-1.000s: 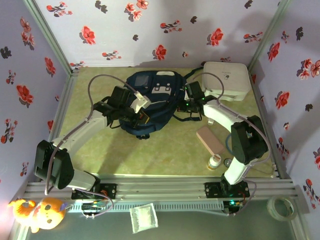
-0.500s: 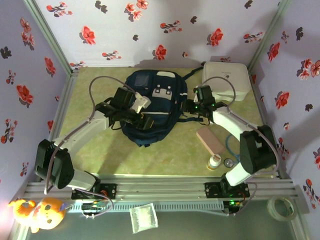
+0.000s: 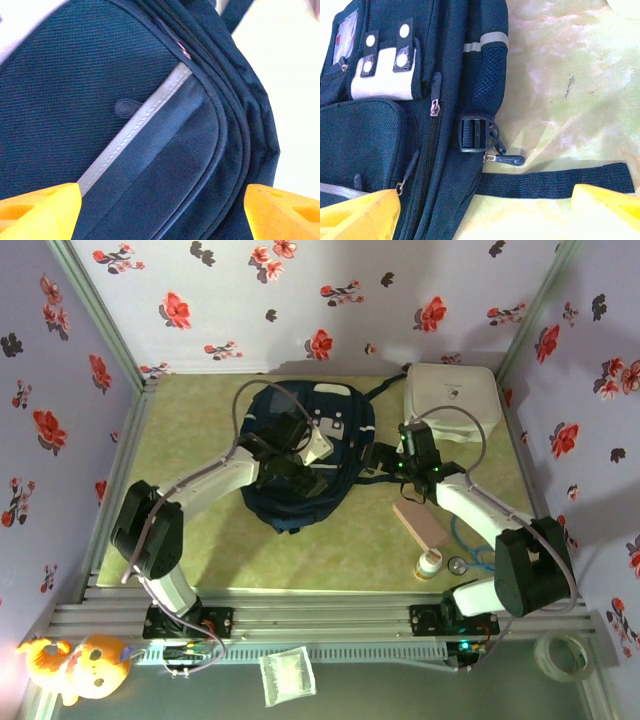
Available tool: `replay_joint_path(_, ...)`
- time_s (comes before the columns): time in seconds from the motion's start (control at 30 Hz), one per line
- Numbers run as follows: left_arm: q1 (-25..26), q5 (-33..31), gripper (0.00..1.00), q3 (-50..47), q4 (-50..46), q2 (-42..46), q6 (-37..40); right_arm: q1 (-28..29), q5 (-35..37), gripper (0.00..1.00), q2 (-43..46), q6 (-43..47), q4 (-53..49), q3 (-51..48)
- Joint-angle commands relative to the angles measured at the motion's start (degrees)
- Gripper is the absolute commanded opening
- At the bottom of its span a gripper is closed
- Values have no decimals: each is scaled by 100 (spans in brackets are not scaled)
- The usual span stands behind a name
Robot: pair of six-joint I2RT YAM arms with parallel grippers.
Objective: Pack books, pencil case, and school supplies into a backpack
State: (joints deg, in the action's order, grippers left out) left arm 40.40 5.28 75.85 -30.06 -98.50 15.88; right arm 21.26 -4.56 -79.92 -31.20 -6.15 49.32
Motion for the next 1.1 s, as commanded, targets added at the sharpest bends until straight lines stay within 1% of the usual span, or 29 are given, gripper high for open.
replay_joint_path(0.0,38,232,85,372,-215,-258,978,-63,212,91,152,-99,76,100)
replay_joint_path(0.17,38,430,83,673,-338,-698,1251,-146,157,92,73,3,-197,421)
replay_joint_path(0.27,38,456,83,724,-291,-811,1418,-179,150,92,97,32,-400,562)
replay_joint_path(0.43,40,681,83,787,-293,-948,1668,-248,43,92,110,114,-659,752)
replay_joint_path(0.57,41,684,83,920,-378,-1146,1752,-268,52,92,109,133,-813,868)
replay_joint_path(0.67,40,550,80,932,-244,-1229,1785,-275,36,92,67,73,-791,877)
replay_joint_path(0.8,16,397,70,817,95,-1109,1714,-274,-49,92,-96,-73,-805,947)
replay_joint_path(0.87,-10,402,57,726,264,-970,1695,-283,-57,92,-191,-130,-840,1014)
replay_joint_path(0.97,-83,405,44,587,423,-755,1648,-288,-112,92,-371,-199,-861,1159)
replay_joint_path(1.07,-144,421,34,366,597,-509,1572,-286,-314,91,-634,-203,-882,1379)
